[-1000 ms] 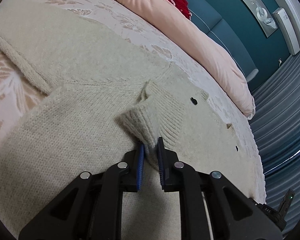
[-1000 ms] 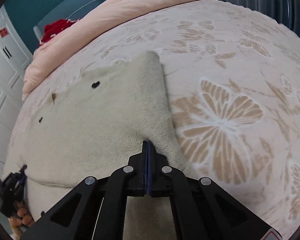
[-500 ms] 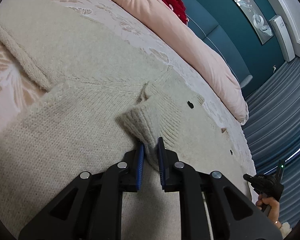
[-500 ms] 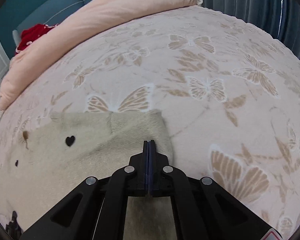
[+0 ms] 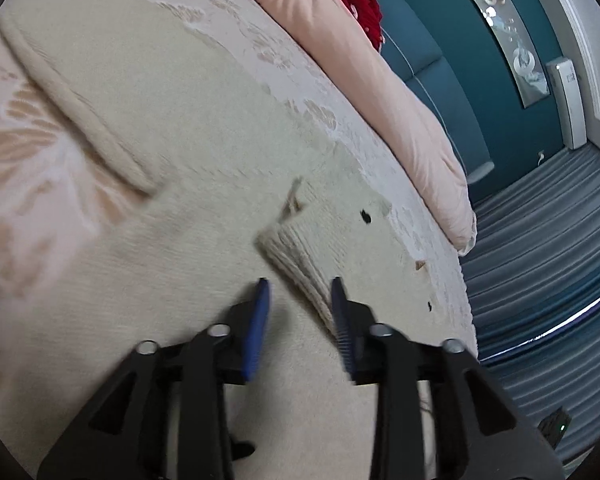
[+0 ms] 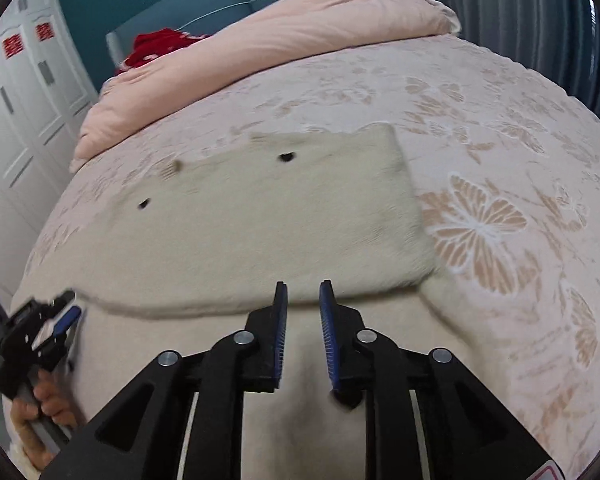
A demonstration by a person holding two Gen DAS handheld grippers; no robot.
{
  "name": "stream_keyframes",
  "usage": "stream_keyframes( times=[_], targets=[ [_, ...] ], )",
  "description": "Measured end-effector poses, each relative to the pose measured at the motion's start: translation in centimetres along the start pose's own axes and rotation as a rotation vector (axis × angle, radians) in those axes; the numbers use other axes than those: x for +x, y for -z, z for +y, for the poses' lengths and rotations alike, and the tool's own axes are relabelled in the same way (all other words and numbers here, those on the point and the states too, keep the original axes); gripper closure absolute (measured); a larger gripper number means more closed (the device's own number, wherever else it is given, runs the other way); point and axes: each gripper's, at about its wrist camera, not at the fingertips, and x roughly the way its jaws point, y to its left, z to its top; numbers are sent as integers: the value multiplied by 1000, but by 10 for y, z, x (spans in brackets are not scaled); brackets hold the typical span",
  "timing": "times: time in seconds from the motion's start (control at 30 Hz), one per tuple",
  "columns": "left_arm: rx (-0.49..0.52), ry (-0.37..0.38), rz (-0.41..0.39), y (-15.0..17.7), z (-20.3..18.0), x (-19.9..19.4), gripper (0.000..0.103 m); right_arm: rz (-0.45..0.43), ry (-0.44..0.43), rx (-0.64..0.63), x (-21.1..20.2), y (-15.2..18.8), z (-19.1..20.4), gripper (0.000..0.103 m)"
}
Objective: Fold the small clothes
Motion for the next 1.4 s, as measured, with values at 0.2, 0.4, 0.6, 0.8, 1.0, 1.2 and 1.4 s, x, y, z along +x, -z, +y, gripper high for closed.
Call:
stream_keyframes(
  times=[0.2, 0.4, 0.6, 0.8, 1.0, 1.2, 1.4],
  targets=[
    [-118, -204, -222, -96, 81, -107, 12, 98, -45, -55, -25, 83, 53, 61],
    [-229, -520, -246, -208, 164, -129, 12, 174, -60, 16, -29, 110, 75, 58],
    [-298, -585, -221, -241, 193, -117, 44, 191, -14, 13, -33, 111, 85, 53],
    [-175, -542, -225, -255, 167, -124, 94, 158, -2, 5, -43, 106, 84, 51],
    [205, -317, -248, -227, -7, -129, 95, 132, -50, 42, -49, 100, 77, 51],
    [463, -34, -55, -108, -176, -70, 93, 88, -70, 110, -64, 94, 50, 49],
    [656, -186, 179, 49, -207, 23, 49, 74, -32, 153, -70, 92, 1, 45]
  ],
)
